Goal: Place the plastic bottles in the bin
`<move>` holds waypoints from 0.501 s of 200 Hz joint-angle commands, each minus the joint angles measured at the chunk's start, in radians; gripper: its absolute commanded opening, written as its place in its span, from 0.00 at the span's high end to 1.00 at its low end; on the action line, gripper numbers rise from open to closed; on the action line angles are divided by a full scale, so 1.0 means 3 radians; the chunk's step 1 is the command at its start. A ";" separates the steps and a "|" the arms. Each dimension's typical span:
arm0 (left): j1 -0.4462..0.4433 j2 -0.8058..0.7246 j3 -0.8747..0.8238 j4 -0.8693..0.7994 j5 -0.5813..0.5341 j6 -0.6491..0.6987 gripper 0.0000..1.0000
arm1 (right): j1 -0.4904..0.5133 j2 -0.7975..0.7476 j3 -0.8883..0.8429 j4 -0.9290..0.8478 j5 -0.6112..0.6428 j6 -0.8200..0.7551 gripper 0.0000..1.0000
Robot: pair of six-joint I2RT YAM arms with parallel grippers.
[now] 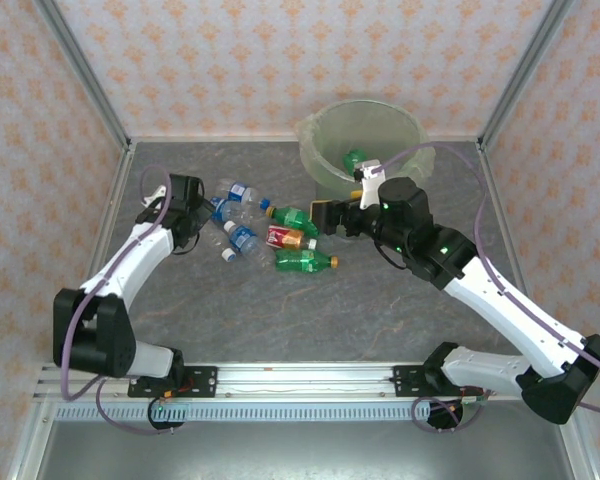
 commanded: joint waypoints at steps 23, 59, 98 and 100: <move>0.0117 0.0392 0.0142 -0.0149 0.0270 0.0191 0.22 | 0.0021 -0.0014 0.0097 0.0091 0.0146 -0.0045 0.00; 0.0132 0.0608 0.0154 -0.0055 0.0365 0.0239 0.22 | 0.0023 -0.0017 0.0073 0.0094 0.0172 -0.0029 0.00; 0.0142 0.0788 0.0160 0.0021 0.0442 0.0286 0.22 | 0.0022 -0.0010 0.0073 0.0090 0.0190 -0.0018 0.00; 0.0147 0.0797 0.0160 0.0025 0.0445 0.0293 0.22 | 0.0021 -0.0008 0.0071 0.0090 0.0196 -0.0018 0.00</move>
